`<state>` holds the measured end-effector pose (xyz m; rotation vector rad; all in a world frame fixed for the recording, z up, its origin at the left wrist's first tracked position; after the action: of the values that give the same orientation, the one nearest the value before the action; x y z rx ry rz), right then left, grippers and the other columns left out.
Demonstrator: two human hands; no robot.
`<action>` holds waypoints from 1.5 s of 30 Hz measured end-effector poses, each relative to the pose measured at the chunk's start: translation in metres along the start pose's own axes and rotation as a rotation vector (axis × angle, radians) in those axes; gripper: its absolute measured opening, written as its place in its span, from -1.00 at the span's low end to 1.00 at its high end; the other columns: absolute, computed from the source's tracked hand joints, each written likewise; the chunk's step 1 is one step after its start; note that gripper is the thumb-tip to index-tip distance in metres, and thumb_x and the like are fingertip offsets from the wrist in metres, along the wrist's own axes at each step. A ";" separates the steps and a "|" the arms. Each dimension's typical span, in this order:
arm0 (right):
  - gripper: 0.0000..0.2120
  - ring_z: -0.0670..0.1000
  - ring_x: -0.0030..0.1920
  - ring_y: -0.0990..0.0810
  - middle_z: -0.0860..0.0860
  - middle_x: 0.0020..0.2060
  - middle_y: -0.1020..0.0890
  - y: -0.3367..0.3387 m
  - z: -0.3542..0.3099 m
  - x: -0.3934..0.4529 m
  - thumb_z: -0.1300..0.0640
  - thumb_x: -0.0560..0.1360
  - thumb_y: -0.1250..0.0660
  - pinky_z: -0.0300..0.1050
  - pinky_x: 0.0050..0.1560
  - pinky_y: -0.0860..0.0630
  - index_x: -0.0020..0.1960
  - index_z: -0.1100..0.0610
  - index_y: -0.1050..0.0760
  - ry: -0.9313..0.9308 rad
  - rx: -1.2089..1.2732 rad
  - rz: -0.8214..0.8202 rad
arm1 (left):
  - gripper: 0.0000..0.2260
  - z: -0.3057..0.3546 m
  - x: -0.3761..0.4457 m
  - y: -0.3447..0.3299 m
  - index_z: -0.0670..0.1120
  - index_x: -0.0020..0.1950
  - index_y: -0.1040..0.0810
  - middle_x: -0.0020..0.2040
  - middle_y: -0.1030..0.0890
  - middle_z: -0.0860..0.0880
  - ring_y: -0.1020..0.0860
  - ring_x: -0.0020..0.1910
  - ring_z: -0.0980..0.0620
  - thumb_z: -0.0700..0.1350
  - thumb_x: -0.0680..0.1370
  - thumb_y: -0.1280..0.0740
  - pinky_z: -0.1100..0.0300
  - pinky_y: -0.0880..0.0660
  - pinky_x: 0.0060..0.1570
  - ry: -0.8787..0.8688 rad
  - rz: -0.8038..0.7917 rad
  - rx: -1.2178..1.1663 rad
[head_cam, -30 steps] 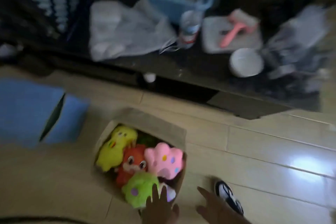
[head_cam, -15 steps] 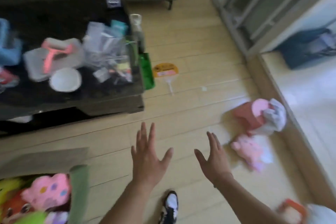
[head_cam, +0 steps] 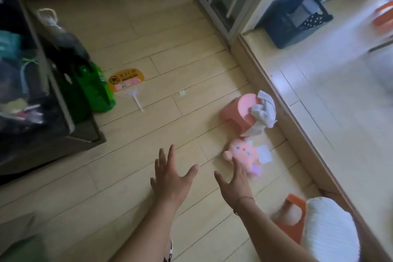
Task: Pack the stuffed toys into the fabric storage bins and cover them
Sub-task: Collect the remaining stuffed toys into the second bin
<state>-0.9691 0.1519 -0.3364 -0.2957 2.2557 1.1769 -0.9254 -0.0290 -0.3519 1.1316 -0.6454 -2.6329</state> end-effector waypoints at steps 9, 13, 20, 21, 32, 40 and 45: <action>-0.28 0.03 0.44 -0.29 0.01 0.47 -0.29 0.021 0.095 0.087 -0.09 0.47 -0.34 -0.06 0.42 -0.25 0.51 0.08 -0.12 -0.359 0.171 -0.011 | -0.16 0.044 0.051 -0.120 0.21 0.57 0.06 0.60 0.13 0.09 0.09 0.58 0.05 0.30 0.42 -0.35 -0.21 -0.01 0.49 0.040 -0.156 0.102; -0.32 0.07 0.37 -0.39 0.04 0.43 -0.34 0.019 0.152 0.160 -0.04 0.47 -0.35 -0.11 0.32 -0.33 0.49 0.04 -0.15 -0.416 0.250 -0.015 | -0.16 0.050 0.088 -0.200 0.21 0.56 0.07 0.60 0.15 0.11 0.13 0.58 0.06 0.32 0.42 -0.32 -0.21 0.04 0.49 0.022 -0.242 0.225; -0.38 0.12 0.04 -0.49 0.11 0.22 -0.48 -0.004 0.295 0.279 -0.05 0.45 -0.34 0.05 0.14 -0.51 0.43 0.09 -0.22 -0.652 0.366 -0.102 | -0.21 0.024 0.159 -0.342 0.19 0.56 0.02 0.60 0.15 0.13 0.14 0.58 0.02 0.34 0.43 -0.27 -0.23 0.07 0.49 0.013 -0.384 0.501; -0.37 0.11 0.03 -0.46 0.12 0.23 -0.47 -0.010 0.315 0.294 -0.04 0.46 -0.34 0.09 0.18 -0.51 0.43 0.12 -0.22 -0.680 0.381 -0.108 | -0.21 0.020 0.170 -0.359 0.20 0.56 0.01 0.60 0.15 0.14 0.14 0.58 0.02 0.33 0.43 -0.28 -0.22 0.07 0.49 0.019 -0.387 0.510; -0.66 0.12 -0.23 -0.58 0.22 -0.12 -0.64 -0.071 0.383 0.363 0.02 0.54 -0.30 -0.22 -0.34 -0.50 0.09 0.30 -0.56 -0.549 0.605 -0.160 | -0.10 -0.027 0.223 -0.431 0.06 0.55 -0.14 0.54 -0.25 0.03 -0.24 0.50 0.01 0.38 0.33 -0.37 0.03 -0.23 0.41 0.245 -0.415 0.310; -0.88 -0.15 -0.37 -0.49 0.00 -0.34 -0.60 -0.020 0.280 0.230 0.24 0.45 -0.40 -0.38 -0.38 -0.39 -0.21 0.13 -0.47 -0.367 0.760 -0.499 | -0.37 0.030 0.176 -0.397 -0.15 0.26 -0.53 0.18 -0.62 -0.25 -0.67 -0.02 -0.15 -0.01 0.26 -0.61 -0.03 -0.61 -0.15 0.463 -0.308 -0.715; -0.78 -0.01 -0.05 -0.60 -0.10 -0.13 -0.65 0.041 0.210 0.211 -0.07 0.44 -0.23 -0.21 -0.06 -0.51 0.02 -0.07 -0.55 0.346 -0.317 -0.296 | -0.45 0.055 0.181 -0.282 -0.01 0.00 -0.57 -0.09 -0.69 0.05 -0.63 -0.04 0.01 -0.07 0.06 -0.62 0.19 -0.57 -0.13 0.139 -0.324 -0.171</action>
<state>-1.0778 0.3588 -0.5253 -0.9891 2.1934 1.4005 -1.0932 0.1744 -0.5656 1.4542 -0.2185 -2.7668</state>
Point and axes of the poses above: each hand's wrist, its own x-axis towards the middle knuckle, its own y-axis out of the back of the hand, z = x × y, the point moved 3 cm from there along x, towards the middle knuckle
